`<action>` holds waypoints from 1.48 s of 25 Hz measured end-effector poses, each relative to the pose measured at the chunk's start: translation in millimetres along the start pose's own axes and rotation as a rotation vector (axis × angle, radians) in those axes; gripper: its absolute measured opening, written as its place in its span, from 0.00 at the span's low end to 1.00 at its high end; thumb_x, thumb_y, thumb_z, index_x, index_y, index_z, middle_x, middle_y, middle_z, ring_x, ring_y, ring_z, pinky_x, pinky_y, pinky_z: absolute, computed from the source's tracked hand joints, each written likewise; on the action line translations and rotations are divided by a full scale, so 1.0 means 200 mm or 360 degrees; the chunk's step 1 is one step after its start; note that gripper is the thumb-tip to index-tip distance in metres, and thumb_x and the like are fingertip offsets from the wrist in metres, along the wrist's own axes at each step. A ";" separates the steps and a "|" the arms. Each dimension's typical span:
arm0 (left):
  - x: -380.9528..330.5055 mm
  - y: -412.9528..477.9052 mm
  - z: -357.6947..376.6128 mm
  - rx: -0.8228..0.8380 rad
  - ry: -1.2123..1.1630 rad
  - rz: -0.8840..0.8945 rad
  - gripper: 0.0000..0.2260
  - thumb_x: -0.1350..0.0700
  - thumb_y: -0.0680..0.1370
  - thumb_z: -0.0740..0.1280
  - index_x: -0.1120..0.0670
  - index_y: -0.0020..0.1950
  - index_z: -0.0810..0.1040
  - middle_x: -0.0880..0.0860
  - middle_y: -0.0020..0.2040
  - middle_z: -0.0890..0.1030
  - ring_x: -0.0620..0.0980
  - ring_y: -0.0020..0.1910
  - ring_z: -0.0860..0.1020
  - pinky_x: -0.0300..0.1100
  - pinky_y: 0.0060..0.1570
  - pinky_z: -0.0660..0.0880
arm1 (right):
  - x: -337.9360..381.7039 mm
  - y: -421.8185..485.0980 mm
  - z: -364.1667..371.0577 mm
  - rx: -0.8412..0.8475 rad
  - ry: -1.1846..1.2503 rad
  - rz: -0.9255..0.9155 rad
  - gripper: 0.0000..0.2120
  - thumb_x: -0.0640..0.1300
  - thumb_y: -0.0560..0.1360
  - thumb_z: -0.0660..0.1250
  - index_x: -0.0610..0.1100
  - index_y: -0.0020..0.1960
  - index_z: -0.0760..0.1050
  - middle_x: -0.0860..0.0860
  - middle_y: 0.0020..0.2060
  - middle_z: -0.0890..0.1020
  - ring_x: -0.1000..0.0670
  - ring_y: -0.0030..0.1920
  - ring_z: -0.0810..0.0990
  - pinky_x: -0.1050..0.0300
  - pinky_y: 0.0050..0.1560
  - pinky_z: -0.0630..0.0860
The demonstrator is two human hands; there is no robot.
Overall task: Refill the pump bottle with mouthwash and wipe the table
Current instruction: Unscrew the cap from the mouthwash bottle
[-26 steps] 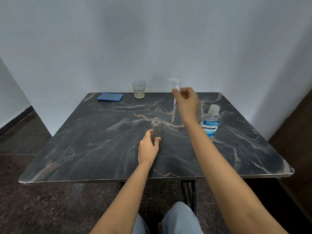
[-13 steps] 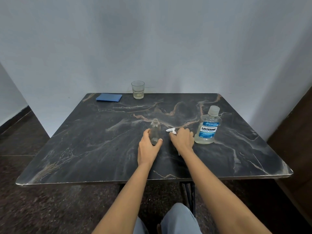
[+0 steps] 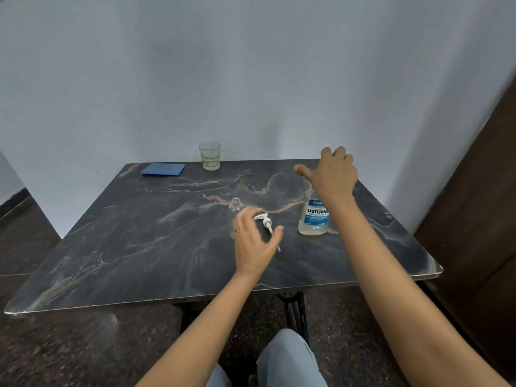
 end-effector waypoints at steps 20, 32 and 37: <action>0.08 0.10 0.84 0.0834 -0.0380 -0.0907 0.20 0.54 0.68 0.79 0.56 0.57 0.79 0.50 0.54 0.83 0.47 0.54 0.80 0.45 0.58 0.75 | -0.06 0.06 0.24 0.0245 -0.0471 -0.0229 0.30 0.59 0.80 0.48 0.40 0.40 0.79 0.49 0.29 0.73 0.49 0.29 0.70 0.61 0.27 0.56; 0.07 0.12 0.84 0.0969 -0.0386 -0.0684 0.16 0.52 0.64 0.80 0.43 0.44 0.76 0.48 0.47 0.84 0.47 0.48 0.82 0.51 0.56 0.77 | 0.03 0.07 0.22 0.0219 -0.0275 -0.1379 0.29 0.57 0.76 0.42 0.43 0.29 0.70 0.50 0.23 0.72 0.48 0.23 0.68 0.58 0.28 0.62; 0.07 0.09 0.83 0.0850 -0.0220 -0.0754 0.21 0.50 0.66 0.79 0.50 0.55 0.77 0.47 0.51 0.82 0.46 0.54 0.79 0.45 0.58 0.75 | -0.03 0.07 0.18 0.0247 -0.0684 -0.0635 0.37 0.72 0.74 0.43 0.43 0.27 0.67 0.50 0.24 0.68 0.52 0.27 0.67 0.59 0.32 0.63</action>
Point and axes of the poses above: each hand's wrist, its own y-axis towards the middle knuckle, its own z-axis out of the palm, x = y × z, the point moved 8 cm from there along y, towards the middle knuckle
